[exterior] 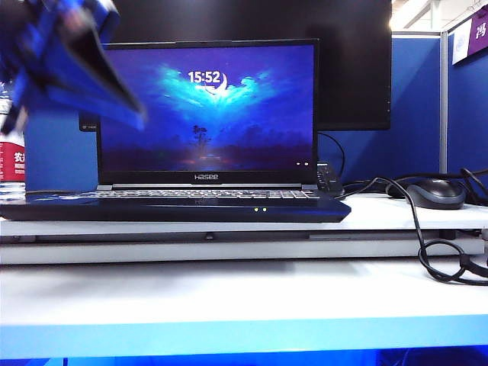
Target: Close the lid of the black laptop.
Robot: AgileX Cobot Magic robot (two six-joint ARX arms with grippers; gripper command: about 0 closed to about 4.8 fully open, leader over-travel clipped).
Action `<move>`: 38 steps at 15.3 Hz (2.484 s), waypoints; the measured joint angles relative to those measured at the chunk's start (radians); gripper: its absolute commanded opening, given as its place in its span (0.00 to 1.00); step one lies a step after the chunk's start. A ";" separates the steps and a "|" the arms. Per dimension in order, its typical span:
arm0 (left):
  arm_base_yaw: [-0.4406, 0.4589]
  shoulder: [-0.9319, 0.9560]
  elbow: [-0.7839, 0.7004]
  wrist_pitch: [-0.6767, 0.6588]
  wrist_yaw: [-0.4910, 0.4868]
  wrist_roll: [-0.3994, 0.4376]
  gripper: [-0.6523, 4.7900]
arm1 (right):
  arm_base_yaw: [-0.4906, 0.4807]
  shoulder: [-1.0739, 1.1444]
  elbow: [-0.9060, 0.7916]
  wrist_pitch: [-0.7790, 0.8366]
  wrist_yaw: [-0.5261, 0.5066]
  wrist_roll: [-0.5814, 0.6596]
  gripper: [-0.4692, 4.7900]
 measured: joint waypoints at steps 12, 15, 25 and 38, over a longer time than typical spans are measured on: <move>-0.144 0.211 0.001 0.041 -0.333 -0.007 0.11 | -0.005 0.317 0.208 -0.045 -0.064 -0.034 0.09; -0.143 0.278 0.001 0.063 -0.334 -0.008 0.11 | 0.000 0.327 0.222 -0.042 -0.139 -0.034 0.09; -0.145 0.321 0.000 0.132 -0.426 -0.007 0.11 | 0.000 0.417 0.284 -0.039 -0.403 -0.034 0.09; -0.150 0.339 -0.015 0.198 -0.492 -0.023 0.11 | -0.010 0.417 0.287 -0.195 -0.583 -0.030 0.09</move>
